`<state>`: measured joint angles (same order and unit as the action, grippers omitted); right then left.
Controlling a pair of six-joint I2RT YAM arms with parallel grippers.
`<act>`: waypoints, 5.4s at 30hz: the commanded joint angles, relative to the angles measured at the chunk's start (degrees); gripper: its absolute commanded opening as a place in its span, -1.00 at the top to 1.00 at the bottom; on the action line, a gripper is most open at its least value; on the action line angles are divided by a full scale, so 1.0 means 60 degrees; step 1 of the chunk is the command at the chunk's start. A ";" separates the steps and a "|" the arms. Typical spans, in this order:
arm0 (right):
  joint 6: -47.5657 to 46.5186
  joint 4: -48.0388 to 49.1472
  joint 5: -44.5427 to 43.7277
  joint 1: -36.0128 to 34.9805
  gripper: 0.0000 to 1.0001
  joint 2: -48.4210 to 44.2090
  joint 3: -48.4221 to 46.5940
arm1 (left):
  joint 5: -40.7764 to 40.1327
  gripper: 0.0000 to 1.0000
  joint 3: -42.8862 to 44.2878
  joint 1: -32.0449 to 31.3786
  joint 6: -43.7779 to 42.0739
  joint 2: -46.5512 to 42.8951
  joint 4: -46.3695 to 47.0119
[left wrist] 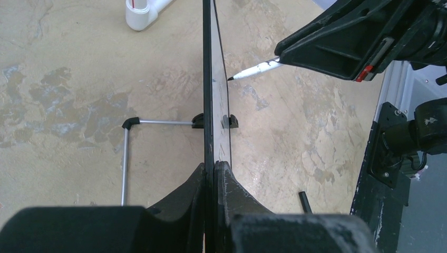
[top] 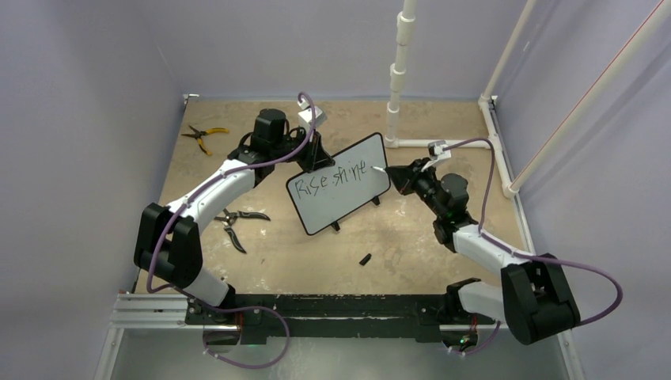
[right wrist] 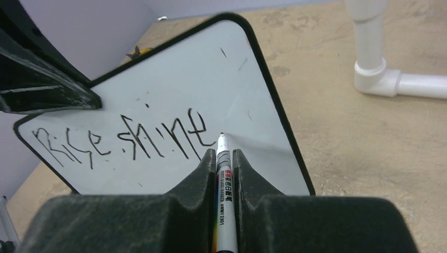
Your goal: Write a sentence on the whiteboard
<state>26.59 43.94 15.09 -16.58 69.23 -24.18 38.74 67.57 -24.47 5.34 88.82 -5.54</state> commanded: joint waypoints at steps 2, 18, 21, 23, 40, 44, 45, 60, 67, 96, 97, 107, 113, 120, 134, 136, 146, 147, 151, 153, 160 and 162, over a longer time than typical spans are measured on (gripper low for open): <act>-0.0452 -0.0221 0.0457 -0.0015 1.00 -0.1054 -0.0136 | 0.0019 1.00 -0.0215 -0.0082 -0.0162 -0.0352 0.0176; 0.0286 0.1728 -0.0939 -0.4278 1.00 -0.1118 0.0928 | 0.0135 1.00 -0.0328 -0.0082 -0.0001 -0.0330 0.0308; 0.0315 0.2202 -0.1176 -0.4751 1.00 -0.0308 0.0701 | 0.0149 1.00 -0.0347 -0.0082 0.0003 -0.0333 0.0322; 0.0256 0.2417 -0.1291 -0.5091 1.00 0.0226 0.0437 | 0.0150 1.00 -0.0340 -0.0082 0.0003 -0.0340 0.0323; 0.0232 0.2631 -0.2395 -0.5836 1.00 0.2524 -0.0568 | 0.0112 1.00 -0.0345 -0.0082 -0.0042 -0.0476 0.0294; 0.0295 0.2345 -0.2662 -0.5836 1.00 0.2571 -0.0460 | 0.0119 1.00 -0.0349 -0.0080 -0.0055 -0.0487 0.0287; 0.0330 0.2300 -0.2695 -0.5836 1.00 0.2550 -0.0401 | 0.0116 1.00 -0.0349 -0.0082 -0.0054 -0.0483 0.0280; 0.0534 0.2128 -0.2763 -0.5836 1.00 0.2249 0.0105 | 0.0119 1.00 -0.0334 -0.0082 -0.0052 -0.0491 0.0294; 0.0646 0.2408 -0.2804 -0.5836 1.00 0.1817 0.0056 | 0.0103 1.00 -0.0340 -0.0082 -0.0055 -0.0493 0.0290; 0.0881 0.1887 -0.2051 -0.5836 1.00 0.2874 0.0115 | 0.0135 1.00 -0.0320 -0.0082 -0.0040 -0.0520 0.0308; 0.0896 0.1890 -0.2016 -0.5836 1.00 0.2930 0.0106 | 0.0135 1.00 -0.0319 -0.0082 -0.0041 -0.0519 0.0308; 0.0777 0.2066 -0.1450 -0.5836 1.00 0.2852 0.0164 | 0.0123 1.00 -0.0327 -0.0082 -0.0033 -0.0547 0.0295; 0.0960 0.1729 -0.2037 -0.5826 1.00 0.1520 0.0484 | 0.0109 1.00 -0.0334 -0.0082 -0.0041 -0.0549 0.0308; 0.1130 0.1595 -0.3061 -0.5807 1.00 0.1195 0.0310 | 0.0120 1.00 -0.0334 -0.0082 -0.0032 -0.0561 0.0308; 0.1247 0.2071 -0.3160 -0.5394 1.00 0.1802 0.0006 | 0.0150 1.00 -0.0329 -0.0082 -0.0012 -0.0550 0.0330; 0.1195 0.2118 -0.3032 -0.5349 1.00 0.1907 -0.0080 | 0.0150 1.00 -0.0340 -0.0082 -0.0009 -0.0550 0.0352; 0.0817 0.2163 -0.2530 -0.5323 1.00 0.2420 -0.0371 | 0.0150 1.00 -0.0345 -0.0082 -0.0004 -0.0535 0.0352; 0.0793 0.2094 -0.2530 -0.5323 1.00 0.2421 -0.0354 | 0.0150 1.00 -0.0335 -0.0082 -0.0011 -0.0535 0.0352; 0.0774 0.1802 -0.2530 -0.5330 1.00 0.2369 -0.0144 | 0.0150 1.00 -0.0332 -0.0082 -0.0011 -0.0535 0.0352; 0.0844 0.1706 -0.2530 -0.5338 1.00 0.2305 0.0045 | 0.0150 1.00 -0.0330 -0.0082 -0.0004 -0.0532 0.0352; 0.0907 0.1397 -0.2624 -0.5335 1.00 0.1996 0.0425 | 0.0149 1.00 -0.0334 -0.0082 0.0000 -0.0535 0.0352; 0.0886 0.1313 -0.2660 -0.5337 1.00 0.1898 0.0437 | 0.0150 1.00 -0.0334 -0.0082 -0.0004 -0.0535 0.0352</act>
<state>32.95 52.80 0.89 -48.99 82.72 -22.06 38.79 65.98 -24.58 5.98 87.72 -4.10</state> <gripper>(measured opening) 0.123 0.063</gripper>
